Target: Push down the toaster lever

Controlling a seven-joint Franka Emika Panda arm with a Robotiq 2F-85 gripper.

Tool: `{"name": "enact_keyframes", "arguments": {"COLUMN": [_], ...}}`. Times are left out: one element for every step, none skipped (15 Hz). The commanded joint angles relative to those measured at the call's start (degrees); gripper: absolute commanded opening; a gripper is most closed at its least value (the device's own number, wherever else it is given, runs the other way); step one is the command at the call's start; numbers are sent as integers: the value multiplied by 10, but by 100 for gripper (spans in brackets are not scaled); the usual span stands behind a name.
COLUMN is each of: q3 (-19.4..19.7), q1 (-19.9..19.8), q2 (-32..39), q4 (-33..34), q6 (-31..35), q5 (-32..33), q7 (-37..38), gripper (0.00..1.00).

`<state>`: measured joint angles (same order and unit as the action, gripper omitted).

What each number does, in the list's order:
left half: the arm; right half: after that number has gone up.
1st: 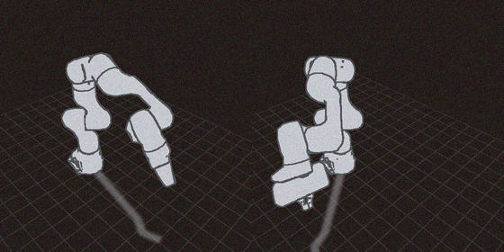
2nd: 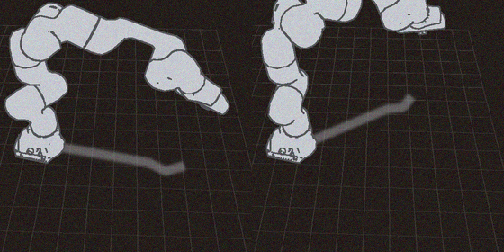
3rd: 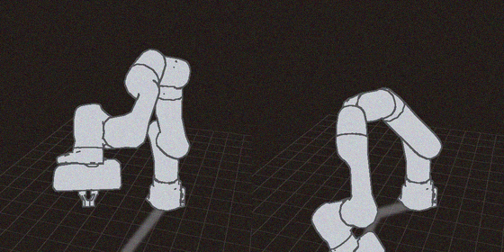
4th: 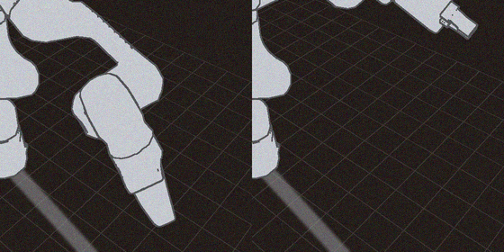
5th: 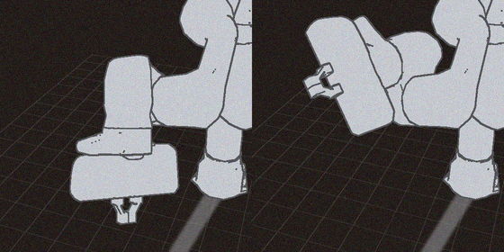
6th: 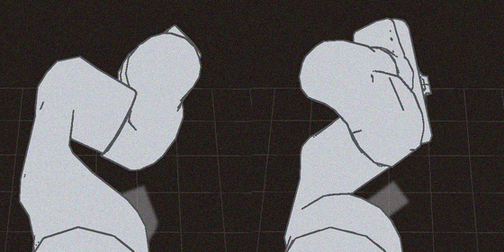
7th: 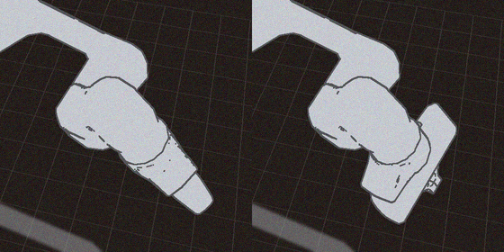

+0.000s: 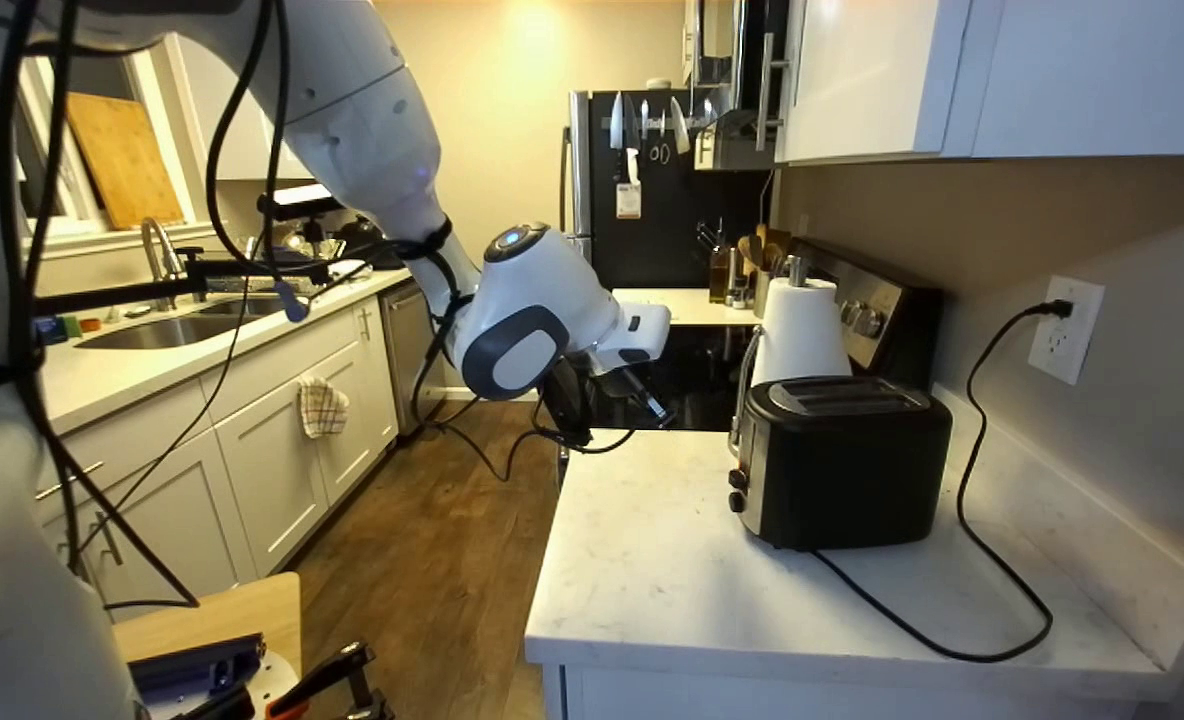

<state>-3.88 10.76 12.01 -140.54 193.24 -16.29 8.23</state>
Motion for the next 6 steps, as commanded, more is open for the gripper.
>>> {"name": "enact_keyframes", "arguments": {"q3": [8, 25, 8, 14, 19, 21], "q1": [-4, 8, 1, 1, 2, 1], "q2": [-33, -34, -10, -12, -12, -12], "q4": [-24, -24, -7, -8, -8, -8], "q6": [-24, -23, -6, -8, -10, -11], "q5": [-1, -9, 0, 0, 0, 0], "q7": [-5, -11, 0, 0, 0, 0], "gripper": [28, 30, 6, 11, 19, 25]}}
